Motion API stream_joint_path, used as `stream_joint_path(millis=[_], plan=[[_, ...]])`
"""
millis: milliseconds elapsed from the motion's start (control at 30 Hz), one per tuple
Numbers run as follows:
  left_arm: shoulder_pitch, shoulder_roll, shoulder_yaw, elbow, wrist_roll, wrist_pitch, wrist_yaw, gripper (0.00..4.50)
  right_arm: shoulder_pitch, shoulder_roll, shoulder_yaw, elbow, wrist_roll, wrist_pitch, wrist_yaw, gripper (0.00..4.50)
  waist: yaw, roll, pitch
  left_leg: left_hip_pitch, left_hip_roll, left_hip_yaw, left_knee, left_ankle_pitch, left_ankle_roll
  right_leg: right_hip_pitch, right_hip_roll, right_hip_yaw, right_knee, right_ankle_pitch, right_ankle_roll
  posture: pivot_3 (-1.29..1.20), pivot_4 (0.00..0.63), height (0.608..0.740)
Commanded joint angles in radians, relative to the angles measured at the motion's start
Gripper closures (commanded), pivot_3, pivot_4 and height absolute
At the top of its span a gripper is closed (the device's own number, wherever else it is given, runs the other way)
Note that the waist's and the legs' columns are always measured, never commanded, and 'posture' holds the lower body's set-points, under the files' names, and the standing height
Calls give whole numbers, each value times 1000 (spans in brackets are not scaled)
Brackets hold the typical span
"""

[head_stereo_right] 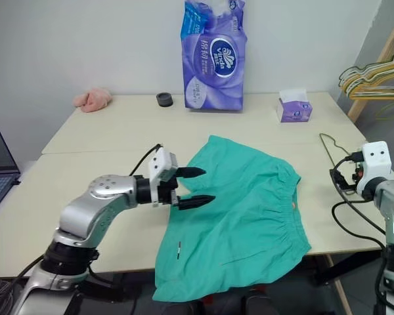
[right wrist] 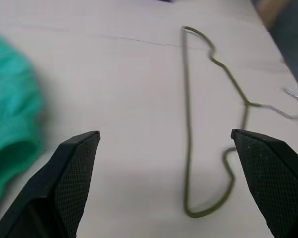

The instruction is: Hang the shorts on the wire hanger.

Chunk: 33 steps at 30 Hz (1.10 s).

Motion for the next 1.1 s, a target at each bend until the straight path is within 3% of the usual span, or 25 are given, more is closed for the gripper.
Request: stream_joint_path(millis=[33,367,633,767,1100], plan=[[-38,-41,-32,12,44,-67,26,21,-69,-18,6,162,-13,-51,-8,0,-1,0,0,0,0,0,0,0,0,0,0,0,0,0,0,-83,83,740],[-71,-94,-47,-50,7,-6,25,21,-341,-59,110,770,-115,-310,-14,0,-25,3,2,2,0,6,0,-1,2,1,1,2,-1,0,1,-71,86,740],[-84,-89,-43,-49,4,-4,29,21,-439,-58,148,1019,-136,-364,33,0,-30,2,2,2,0,6,0,-1,2,1,3,3,-1,1,2,-60,84,740],[-85,-92,-48,-43,12,-14,34,0,-451,-51,147,1075,-132,-330,32,830,-30,3,2,2,1,6,0,-1,2,1,5,3,-1,1,2,-60,80,740],[-80,-103,-55,-43,19,-24,42,0,-397,-38,167,1080,-146,-348,-44,4210,-18,2,1,2,0,5,1,-1,2,4,7,7,-4,2,4,-67,79,740]])
